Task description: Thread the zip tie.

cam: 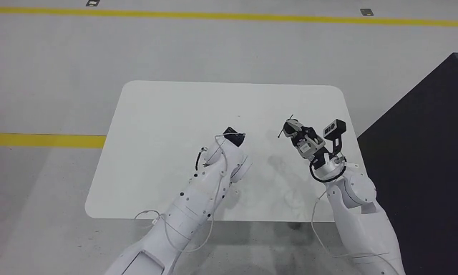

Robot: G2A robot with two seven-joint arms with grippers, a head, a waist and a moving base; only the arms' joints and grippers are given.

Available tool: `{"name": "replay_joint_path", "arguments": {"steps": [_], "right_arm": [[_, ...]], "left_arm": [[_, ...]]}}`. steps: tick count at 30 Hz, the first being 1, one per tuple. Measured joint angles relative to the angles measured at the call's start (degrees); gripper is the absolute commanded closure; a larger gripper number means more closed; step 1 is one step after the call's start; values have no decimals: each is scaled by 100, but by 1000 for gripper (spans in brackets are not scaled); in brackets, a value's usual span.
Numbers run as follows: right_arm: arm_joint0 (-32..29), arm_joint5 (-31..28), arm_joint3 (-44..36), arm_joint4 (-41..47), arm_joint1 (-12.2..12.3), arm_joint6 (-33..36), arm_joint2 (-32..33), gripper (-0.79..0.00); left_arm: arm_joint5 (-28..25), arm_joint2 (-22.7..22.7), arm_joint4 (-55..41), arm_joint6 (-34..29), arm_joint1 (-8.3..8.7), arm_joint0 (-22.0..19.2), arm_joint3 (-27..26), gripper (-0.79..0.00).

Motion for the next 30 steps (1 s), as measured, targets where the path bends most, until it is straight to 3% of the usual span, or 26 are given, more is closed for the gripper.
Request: {"name": "replay_joint_path", "arguments": {"steps": [11, 14, 19, 30], "right_arm": [[0, 0, 0, 0, 0, 0, 0, 0], [0, 0, 0, 0, 0, 0, 0, 0], [0, 0, 0, 0, 0, 0, 0, 0], [0, 0, 0, 0, 0, 0, 0, 0]], "left_arm": [[-67, 16, -76, 194, -98, -125, 367, -154], [-46, -6, -95, 232, -123, -199, 516, -126], [-59, -45, -177, 262, -166, -301, 713, 0], [-155, -34, -264, 136, -235, -285, 858, 0]]}}
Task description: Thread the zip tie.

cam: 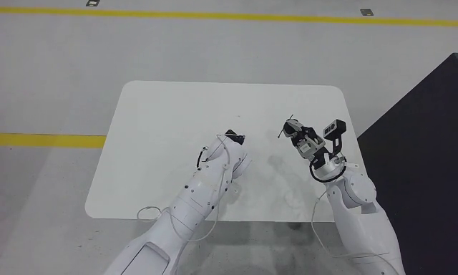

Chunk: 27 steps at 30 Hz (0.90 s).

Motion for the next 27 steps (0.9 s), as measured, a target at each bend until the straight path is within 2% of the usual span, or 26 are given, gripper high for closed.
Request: {"name": "replay_joint_path", "arguments": {"steps": [4, 5, 10, 17, 27], "right_arm": [[0, 0, 0, 0, 0, 0, 0, 0], [0, 0, 0, 0, 0, 0, 0, 0], [0, 0, 0, 0, 0, 0, 0, 0], [0, 0, 0, 0, 0, 0, 0, 0], [0, 0, 0, 0, 0, 0, 0, 0]], "left_arm": [[-20, -63, 83, -172, 29, 157, -411, -15], [2, -91, 137, -201, 43, 207, -528, -77], [109, -262, 487, -259, 125, 498, -1107, -219], [229, -285, 930, -111, 144, 658, -1182, -219], [153, -266, 894, 97, 57, 467, -744, -212]]}}
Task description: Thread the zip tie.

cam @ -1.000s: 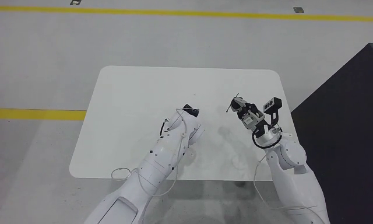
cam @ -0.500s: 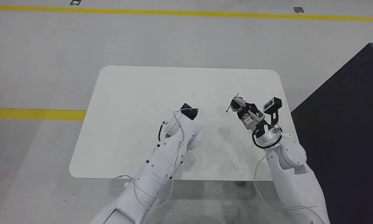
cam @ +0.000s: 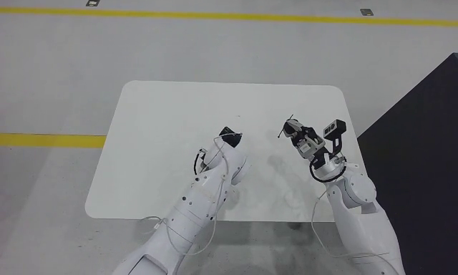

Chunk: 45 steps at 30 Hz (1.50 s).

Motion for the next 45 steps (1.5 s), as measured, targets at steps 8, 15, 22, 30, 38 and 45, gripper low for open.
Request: {"name": "replay_joint_path", "arguments": {"steps": [8, 15, 22, 30, 38, 45], "right_arm": [[0, 0, 0, 0, 0, 0, 0, 0], [0, 0, 0, 0, 0, 0, 0, 0], [0, 0, 0, 0, 0, 0, 0, 0], [0, 0, 0, 0, 0, 0, 0, 0], [0, 0, 0, 0, 0, 0, 0, 0], [0, 0, 0, 0, 0, 0, 0, 0]], "left_arm": [[-116, 162, 38, 63, -92, -99, 145, -219], [-419, 219, 610, 150, -44, 93, 6, -215], [-718, 153, 500, 156, -74, 117, 184, -200], [-1156, 77, -306, -222, -160, 171, -111, -219], [-1153, -450, -957, -368, -106, 363, -766, -209], [-1144, -762, -1452, -368, -80, 231, -446, -197]]}}
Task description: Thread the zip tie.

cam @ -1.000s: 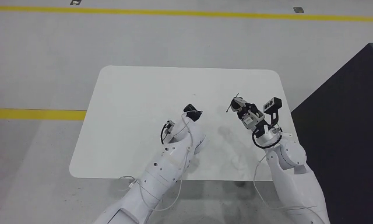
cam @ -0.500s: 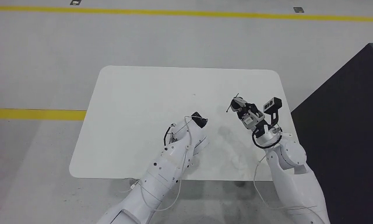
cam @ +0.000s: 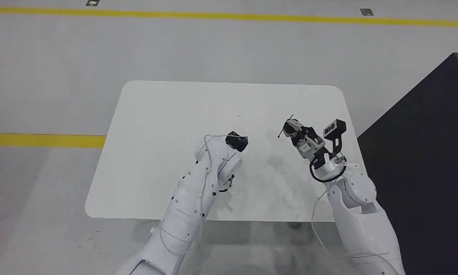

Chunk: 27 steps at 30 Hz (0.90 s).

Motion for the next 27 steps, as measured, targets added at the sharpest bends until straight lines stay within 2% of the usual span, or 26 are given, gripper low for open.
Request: {"name": "replay_joint_path", "arguments": {"steps": [6, 17, 25, 27], "right_arm": [[0, 0, 0, 0, 0, 0, 0, 0], [0, 0, 0, 0, 0, 0, 0, 0], [0, 0, 0, 0, 0, 0, 0, 0], [0, 0, 0, 0, 0, 0, 0, 0]], "left_arm": [[-64, 43, -401, 0, -15, -217, 381, -200], [-76, 193, -927, 0, 28, -380, 671, -212], [80, 398, -975, 0, 67, -528, 897, -197], [151, 460, -941, 0, 73, -552, 904, -166]]}}
